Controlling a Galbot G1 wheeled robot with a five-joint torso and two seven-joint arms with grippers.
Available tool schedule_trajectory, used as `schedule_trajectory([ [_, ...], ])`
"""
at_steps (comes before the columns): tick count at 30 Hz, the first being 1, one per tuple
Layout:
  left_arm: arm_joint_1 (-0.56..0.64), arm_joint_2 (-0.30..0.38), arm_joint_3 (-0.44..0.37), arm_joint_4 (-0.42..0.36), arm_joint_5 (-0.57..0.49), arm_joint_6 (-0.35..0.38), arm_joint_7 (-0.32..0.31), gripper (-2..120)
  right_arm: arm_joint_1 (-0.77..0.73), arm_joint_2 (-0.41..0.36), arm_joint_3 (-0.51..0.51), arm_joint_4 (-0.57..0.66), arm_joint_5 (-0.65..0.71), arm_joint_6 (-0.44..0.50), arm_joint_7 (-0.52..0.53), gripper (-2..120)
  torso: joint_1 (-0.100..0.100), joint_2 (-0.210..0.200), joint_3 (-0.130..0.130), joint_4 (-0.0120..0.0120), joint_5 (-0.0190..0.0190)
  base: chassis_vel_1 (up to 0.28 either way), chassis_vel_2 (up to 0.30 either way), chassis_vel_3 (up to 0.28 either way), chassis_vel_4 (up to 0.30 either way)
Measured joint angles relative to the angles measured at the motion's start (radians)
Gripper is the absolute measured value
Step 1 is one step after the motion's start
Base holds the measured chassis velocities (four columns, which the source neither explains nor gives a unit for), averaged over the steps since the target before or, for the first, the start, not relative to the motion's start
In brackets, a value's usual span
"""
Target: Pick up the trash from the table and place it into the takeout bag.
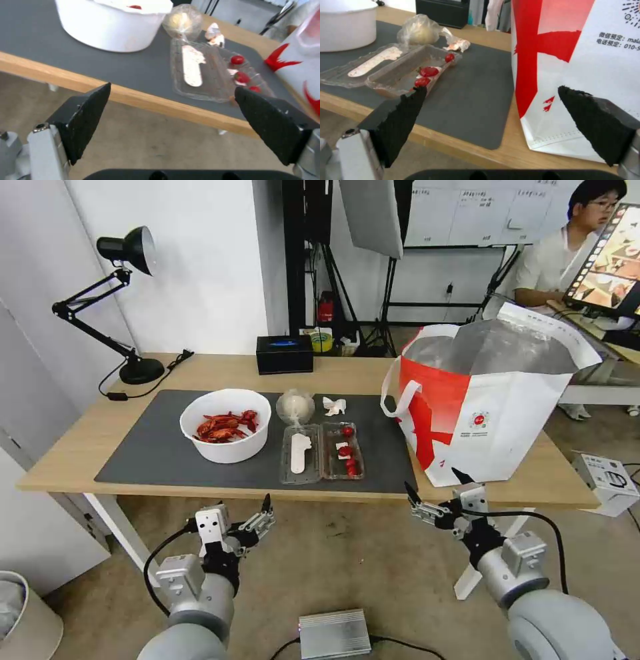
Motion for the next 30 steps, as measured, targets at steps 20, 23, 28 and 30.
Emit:
schedule_trajectory([
  [20, -0.108, -0.036, -0.007, -0.033, -0.538, -0.013, -0.165, 100, 0.004, 0.017, -0.025, -0.011, -0.021, 0.006, -0.001, 100, 0.000, 0.000, 0.000, 0.0000, 0.0000, 0.000, 0.000, 0.000, 0.000],
  [23, -0.115, -0.038, -0.008, -0.033, -0.561, -0.013, -0.175, 100, 0.006, 0.018, -0.028, -0.014, -0.022, 0.007, -0.001, 100, 0.000, 0.000, 0.000, 0.0000, 0.0000, 0.000, 0.000, 0.000, 0.000],
  [28, -0.130, -0.043, -0.009, -0.032, -0.600, -0.013, -0.191, 100, 0.013, 0.020, -0.037, -0.020, -0.026, 0.008, -0.001, 100, 0.000, 0.000, 0.000, 0.0000, 0.0000, 0.000, 0.000, 0.000, 0.000],
  [30, -0.133, -0.044, -0.009, -0.031, -0.605, -0.013, -0.194, 100, 0.014, 0.021, -0.039, -0.021, -0.027, 0.008, -0.001, 100, 0.000, 0.000, 0.000, 0.0000, 0.0000, 0.000, 0.000, 0.000, 0.000],
])
